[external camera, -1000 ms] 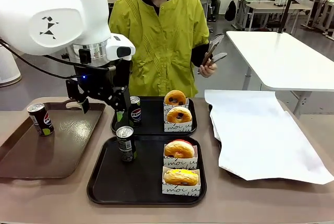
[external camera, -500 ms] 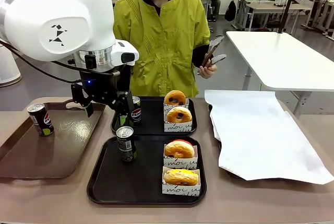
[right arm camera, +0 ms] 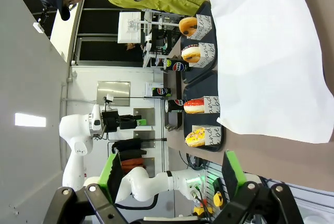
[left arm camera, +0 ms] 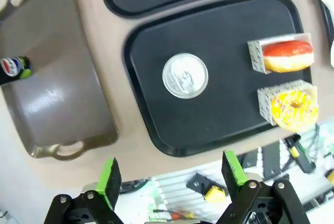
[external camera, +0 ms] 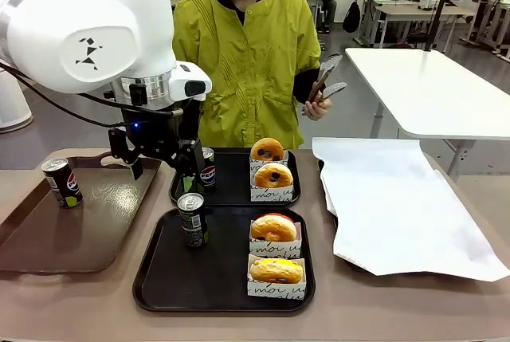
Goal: Set up donuts and drinks on trays.
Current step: Pick up one Pepsi coke from the Handle tray and place it on the Flat Tray without a Pepsi coke.
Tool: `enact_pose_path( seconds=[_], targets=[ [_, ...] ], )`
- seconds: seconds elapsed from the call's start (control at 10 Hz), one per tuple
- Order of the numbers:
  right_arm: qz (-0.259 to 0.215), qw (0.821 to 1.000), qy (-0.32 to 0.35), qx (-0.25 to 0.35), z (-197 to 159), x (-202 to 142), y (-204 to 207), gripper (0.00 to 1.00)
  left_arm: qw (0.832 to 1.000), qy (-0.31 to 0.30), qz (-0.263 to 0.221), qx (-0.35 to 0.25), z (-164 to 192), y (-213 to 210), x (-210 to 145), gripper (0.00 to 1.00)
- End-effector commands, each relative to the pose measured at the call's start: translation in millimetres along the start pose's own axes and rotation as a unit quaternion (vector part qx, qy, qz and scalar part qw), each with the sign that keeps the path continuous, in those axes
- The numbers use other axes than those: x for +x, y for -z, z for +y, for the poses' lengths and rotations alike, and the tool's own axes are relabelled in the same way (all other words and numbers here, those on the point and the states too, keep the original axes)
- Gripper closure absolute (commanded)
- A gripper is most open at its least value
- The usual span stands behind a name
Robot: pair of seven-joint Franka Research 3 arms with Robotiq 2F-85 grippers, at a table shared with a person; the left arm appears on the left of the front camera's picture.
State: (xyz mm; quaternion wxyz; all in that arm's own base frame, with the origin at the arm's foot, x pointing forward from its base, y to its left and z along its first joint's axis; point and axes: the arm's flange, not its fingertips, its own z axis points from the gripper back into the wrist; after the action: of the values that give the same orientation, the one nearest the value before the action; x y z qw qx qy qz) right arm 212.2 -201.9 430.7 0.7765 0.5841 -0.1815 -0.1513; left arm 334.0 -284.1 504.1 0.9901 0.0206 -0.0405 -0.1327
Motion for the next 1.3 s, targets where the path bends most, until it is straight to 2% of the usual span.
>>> enact_pose_path(
  seconds=[0.0,0.2,0.3,0.4,0.6,0.7,0.9,1.2],
  targets=[
    [0.0,1.0,-0.002,0.003,0.7,-0.1,-0.1,0.0,0.991,-0.038,0.069,-0.11,67.8,-16.0,13.7,0.0],
    [0.0,1.0,-0.002,0.003,0.7,-0.1,-0.1,0.0,0.97,-0.068,0.096,-0.215,154.7,-36.4,35.3,0.0],
    [0.0,1.0,-0.002,0.003,0.7,-0.1,-0.1,0.0,0.959,-0.08,0.101,-0.251,199.3,-37.3,24.1,0.0],
    [0.0,1.0,-0.002,0.003,0.7,-0.1,-0.1,0.0,0.952,-0.088,0.107,-0.272,242.4,-36.6,21.2,0.0],
    [0.0,1.0,-0.002,0.003,0.7,-0.1,-0.1,0.0,0.945,-0.129,0.092,-0.288,305.9,-27.6,-10.3,0.0],
    [0.0,1.0,-0.002,0.003,0.7,-0.1,-0.1,0.0,0.925,-0.158,0.077,-0.337,333.5,-25.3,-19.0,0.0],
    [0.0,1.0,-0.002,0.003,0.7,-0.1,-0.1,0.0,0.877,-0.183,0.003,-0.443,374.5,-16.7,-62.2,0.0],
    [0.0,1.0,-0.002,0.003,0.7,-0.1,-0.1,0.0,0.821,-0.186,-0.073,-0.535,411.3,4.9,-109.7,0.0]
  ],
)
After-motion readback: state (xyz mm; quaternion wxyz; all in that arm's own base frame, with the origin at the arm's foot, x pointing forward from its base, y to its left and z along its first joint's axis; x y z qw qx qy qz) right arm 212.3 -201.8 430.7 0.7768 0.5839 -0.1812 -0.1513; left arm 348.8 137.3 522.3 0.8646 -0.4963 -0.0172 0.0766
